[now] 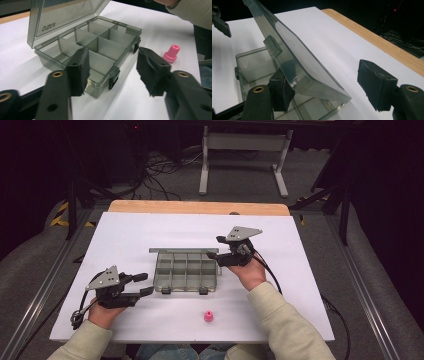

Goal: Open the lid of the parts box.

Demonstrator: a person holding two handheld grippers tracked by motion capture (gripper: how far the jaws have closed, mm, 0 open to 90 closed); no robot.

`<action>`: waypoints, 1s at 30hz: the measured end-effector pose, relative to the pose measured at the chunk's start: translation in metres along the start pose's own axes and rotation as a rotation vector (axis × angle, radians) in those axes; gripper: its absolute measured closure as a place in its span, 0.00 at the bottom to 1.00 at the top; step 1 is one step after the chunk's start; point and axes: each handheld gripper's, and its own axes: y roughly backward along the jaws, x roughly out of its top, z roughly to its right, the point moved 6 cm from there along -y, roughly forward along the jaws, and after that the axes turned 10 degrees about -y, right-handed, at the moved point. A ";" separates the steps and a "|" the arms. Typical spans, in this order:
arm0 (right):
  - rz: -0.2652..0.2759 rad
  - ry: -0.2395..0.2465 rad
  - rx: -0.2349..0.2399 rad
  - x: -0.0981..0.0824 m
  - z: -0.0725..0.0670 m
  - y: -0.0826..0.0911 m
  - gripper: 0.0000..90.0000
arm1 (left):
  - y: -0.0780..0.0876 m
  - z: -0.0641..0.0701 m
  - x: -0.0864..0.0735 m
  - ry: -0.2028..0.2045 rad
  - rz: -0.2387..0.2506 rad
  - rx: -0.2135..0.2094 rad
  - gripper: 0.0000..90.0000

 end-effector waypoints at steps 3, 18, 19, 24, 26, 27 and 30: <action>0.001 0.000 -0.005 0.004 0.003 -0.001 0.37 | 0.002 0.000 0.000 0.004 0.004 0.005 0.44; 0.008 -0.036 -0.033 0.016 0.018 -0.018 0.43 | 0.005 0.002 0.001 -0.004 0.029 0.027 0.21; 0.008 -0.036 -0.036 0.016 0.019 -0.019 0.43 | 0.005 0.002 0.001 -0.008 0.038 0.031 0.20; 0.014 -0.051 -0.047 0.017 0.025 -0.023 0.46 | 0.007 0.001 0.002 -0.018 0.060 0.051 0.14; 0.012 -0.054 -0.052 0.017 0.027 -0.025 0.47 | 0.007 0.001 0.003 -0.020 0.068 0.054 0.12; 0.010 -0.055 -0.051 0.017 0.028 -0.026 0.47 | 0.007 0.001 0.003 -0.020 0.066 0.054 0.12; 0.008 -0.056 -0.056 0.017 0.030 -0.028 0.49 | 0.007 0.001 0.003 -0.022 0.068 0.056 0.10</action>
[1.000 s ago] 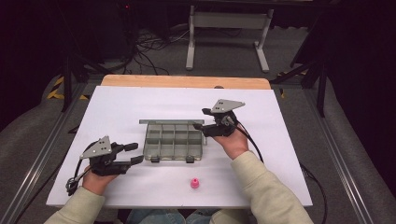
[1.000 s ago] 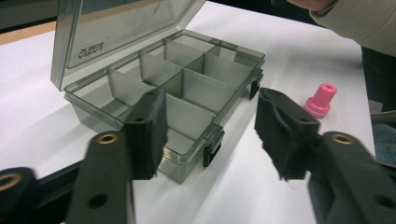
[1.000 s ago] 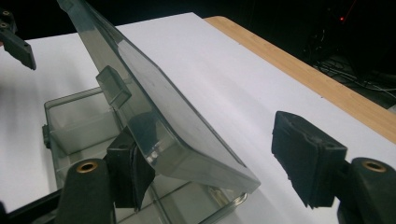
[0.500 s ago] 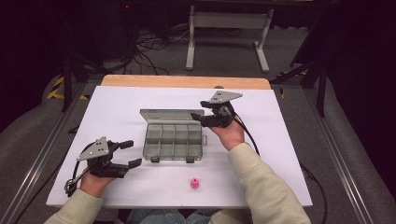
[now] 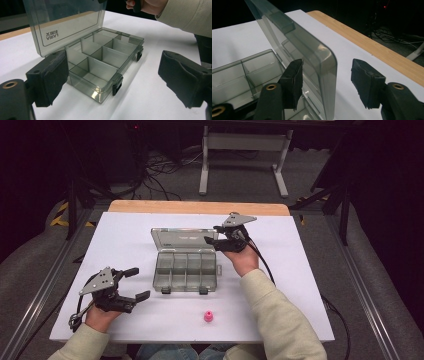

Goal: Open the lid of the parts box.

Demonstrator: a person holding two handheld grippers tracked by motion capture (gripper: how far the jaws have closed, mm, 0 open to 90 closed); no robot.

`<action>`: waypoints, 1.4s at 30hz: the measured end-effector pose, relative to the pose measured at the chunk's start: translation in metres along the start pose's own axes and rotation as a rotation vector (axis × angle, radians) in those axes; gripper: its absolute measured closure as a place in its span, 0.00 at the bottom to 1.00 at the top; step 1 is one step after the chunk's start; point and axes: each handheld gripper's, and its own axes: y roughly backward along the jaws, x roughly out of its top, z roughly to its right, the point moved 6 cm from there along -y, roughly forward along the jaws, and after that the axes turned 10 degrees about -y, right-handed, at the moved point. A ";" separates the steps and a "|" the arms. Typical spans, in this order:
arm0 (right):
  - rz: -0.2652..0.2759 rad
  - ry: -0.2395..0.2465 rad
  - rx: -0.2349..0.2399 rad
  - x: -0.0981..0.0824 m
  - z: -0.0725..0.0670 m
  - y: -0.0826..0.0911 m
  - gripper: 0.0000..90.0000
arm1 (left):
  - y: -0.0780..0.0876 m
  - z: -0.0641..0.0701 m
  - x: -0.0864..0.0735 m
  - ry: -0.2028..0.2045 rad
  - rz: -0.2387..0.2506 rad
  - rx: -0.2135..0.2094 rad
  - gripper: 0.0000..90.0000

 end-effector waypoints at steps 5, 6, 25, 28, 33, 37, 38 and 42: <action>-0.005 -0.006 -0.005 0.000 0.004 -0.005 0.53 | 0.001 0.000 0.000 0.004 0.011 0.009 0.08; -0.005 -0.004 -0.007 0.000 0.005 -0.006 0.54 | 0.001 -0.001 0.000 0.005 0.014 0.013 0.07; -0.015 -0.052 -0.028 -0.007 0.019 -0.025 0.62 | 0.007 -0.006 -0.002 0.017 0.049 0.069 0.02; -0.016 -0.056 -0.032 -0.007 0.020 -0.029 0.63 | 0.007 -0.006 -0.002 0.016 0.049 0.071 0.02; -0.022 -0.067 -0.040 -0.006 0.022 -0.032 0.62 | 0.007 -0.006 -0.003 0.028 0.048 0.063 0.02; -0.021 -0.068 -0.050 -0.007 0.023 -0.035 0.59 | 0.007 -0.006 -0.002 0.028 0.052 0.065 0.02; -0.022 -0.068 -0.052 -0.007 0.023 -0.036 0.58 | 0.008 -0.006 -0.002 0.028 0.053 0.066 0.02; -0.021 -0.074 -0.061 -0.009 0.024 -0.040 0.51 | 0.008 -0.007 -0.002 0.027 0.053 0.066 0.02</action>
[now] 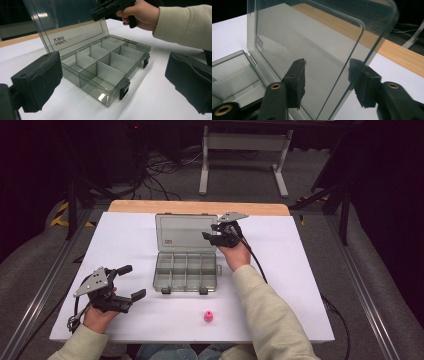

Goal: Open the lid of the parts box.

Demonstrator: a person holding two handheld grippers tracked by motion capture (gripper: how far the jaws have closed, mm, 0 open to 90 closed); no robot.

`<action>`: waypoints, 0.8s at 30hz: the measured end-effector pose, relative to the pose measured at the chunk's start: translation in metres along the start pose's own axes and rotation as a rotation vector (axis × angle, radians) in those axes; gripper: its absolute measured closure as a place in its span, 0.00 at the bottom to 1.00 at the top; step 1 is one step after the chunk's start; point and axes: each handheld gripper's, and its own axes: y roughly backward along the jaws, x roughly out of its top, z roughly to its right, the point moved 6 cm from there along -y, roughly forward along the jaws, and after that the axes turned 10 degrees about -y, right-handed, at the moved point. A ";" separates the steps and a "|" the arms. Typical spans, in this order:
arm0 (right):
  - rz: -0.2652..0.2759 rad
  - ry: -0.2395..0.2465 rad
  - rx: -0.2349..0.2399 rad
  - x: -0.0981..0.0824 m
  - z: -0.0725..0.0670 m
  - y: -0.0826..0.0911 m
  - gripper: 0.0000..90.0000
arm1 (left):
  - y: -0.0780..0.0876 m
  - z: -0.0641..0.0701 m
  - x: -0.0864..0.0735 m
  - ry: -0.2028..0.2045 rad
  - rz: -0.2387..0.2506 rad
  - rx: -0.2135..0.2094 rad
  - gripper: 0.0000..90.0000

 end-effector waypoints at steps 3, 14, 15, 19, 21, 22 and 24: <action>-0.005 -0.008 -0.003 -0.002 0.000 -0.003 0.46 | 0.000 0.000 0.000 0.000 0.002 0.000 0.02; -0.021 -0.033 -0.005 -0.010 0.001 -0.014 0.31 | 0.000 0.000 0.001 -0.005 0.006 -0.001 0.02; -0.024 -0.037 -0.003 -0.011 0.002 -0.015 0.30 | 0.000 0.001 0.001 -0.001 0.008 -0.001 0.02; -0.039 -0.046 -0.004 -0.015 0.003 -0.018 0.28 | 0.000 0.000 0.000 -0.005 0.004 0.000 0.02; -0.047 -0.041 -0.010 -0.016 0.003 -0.019 0.27 | -0.001 0.001 0.000 0.000 0.005 -0.003 0.02; -0.050 -0.041 -0.011 -0.017 0.003 -0.020 0.26 | -0.001 0.001 0.000 -0.001 0.003 -0.003 0.02; -0.057 -0.048 -0.011 -0.019 0.004 -0.021 0.26 | -0.001 0.001 0.000 0.000 0.002 -0.003 0.02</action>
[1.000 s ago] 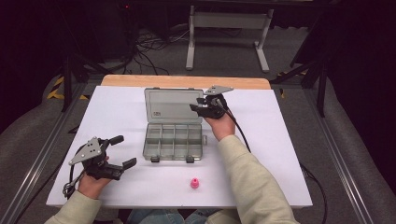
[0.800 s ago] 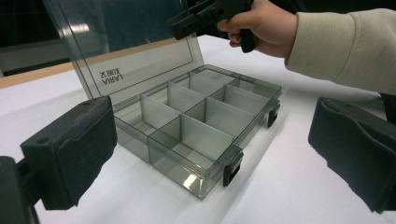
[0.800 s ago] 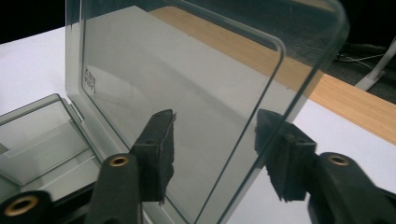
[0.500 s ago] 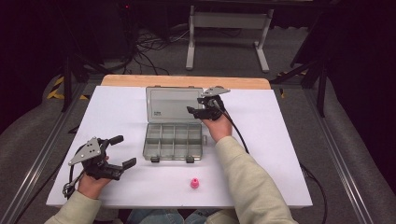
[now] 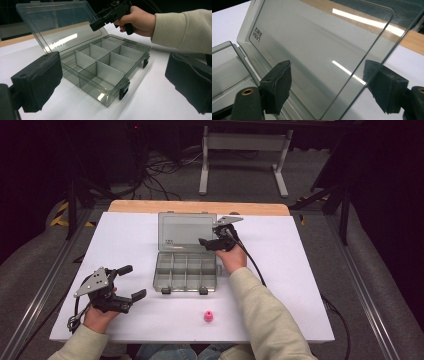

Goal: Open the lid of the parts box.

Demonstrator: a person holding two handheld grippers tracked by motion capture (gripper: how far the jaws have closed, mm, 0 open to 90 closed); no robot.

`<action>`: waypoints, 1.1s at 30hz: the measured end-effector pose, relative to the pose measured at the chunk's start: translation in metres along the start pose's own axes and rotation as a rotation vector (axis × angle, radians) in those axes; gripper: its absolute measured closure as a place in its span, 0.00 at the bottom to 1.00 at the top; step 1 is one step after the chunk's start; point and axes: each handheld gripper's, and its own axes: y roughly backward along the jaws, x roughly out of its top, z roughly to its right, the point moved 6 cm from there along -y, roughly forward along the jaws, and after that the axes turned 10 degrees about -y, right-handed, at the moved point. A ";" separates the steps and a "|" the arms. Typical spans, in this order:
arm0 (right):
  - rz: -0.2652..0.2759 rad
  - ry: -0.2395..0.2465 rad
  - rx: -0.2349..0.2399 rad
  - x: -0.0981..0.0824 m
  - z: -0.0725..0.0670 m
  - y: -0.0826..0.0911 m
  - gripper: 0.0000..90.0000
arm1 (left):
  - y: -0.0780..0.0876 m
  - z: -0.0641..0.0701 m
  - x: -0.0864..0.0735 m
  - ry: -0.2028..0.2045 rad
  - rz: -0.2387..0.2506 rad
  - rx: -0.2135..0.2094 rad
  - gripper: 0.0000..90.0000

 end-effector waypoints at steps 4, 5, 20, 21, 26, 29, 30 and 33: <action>-0.014 -0.009 0.004 -0.003 0.001 -0.002 0.25 | 0.000 0.000 0.000 -0.003 0.001 0.002 0.02; -0.018 -0.013 0.005 -0.004 0.001 -0.003 0.24 | 0.000 0.000 0.000 -0.001 0.003 0.002 0.02; -0.082 -0.064 0.017 -0.016 0.005 -0.013 0.20 | 0.000 0.000 0.000 0.000 0.000 0.001 0.02; -0.084 -0.066 0.019 -0.016 0.005 -0.013 0.20 | 0.000 0.000 0.000 0.000 0.001 0.002 0.02; -0.093 -0.083 0.022 -0.019 0.005 -0.015 0.19 | 0.000 0.000 0.000 0.002 0.006 0.001 0.02; -0.101 -0.094 0.023 -0.021 0.006 -0.016 0.19 | 0.000 0.000 0.000 0.003 0.009 0.000 0.02; -0.103 -0.098 0.025 -0.021 0.006 -0.017 0.19 | 0.001 0.000 0.000 0.002 0.009 0.002 0.02; -0.107 -0.110 0.029 -0.022 0.006 -0.017 0.19 | 0.001 0.000 0.000 0.005 0.009 0.003 0.02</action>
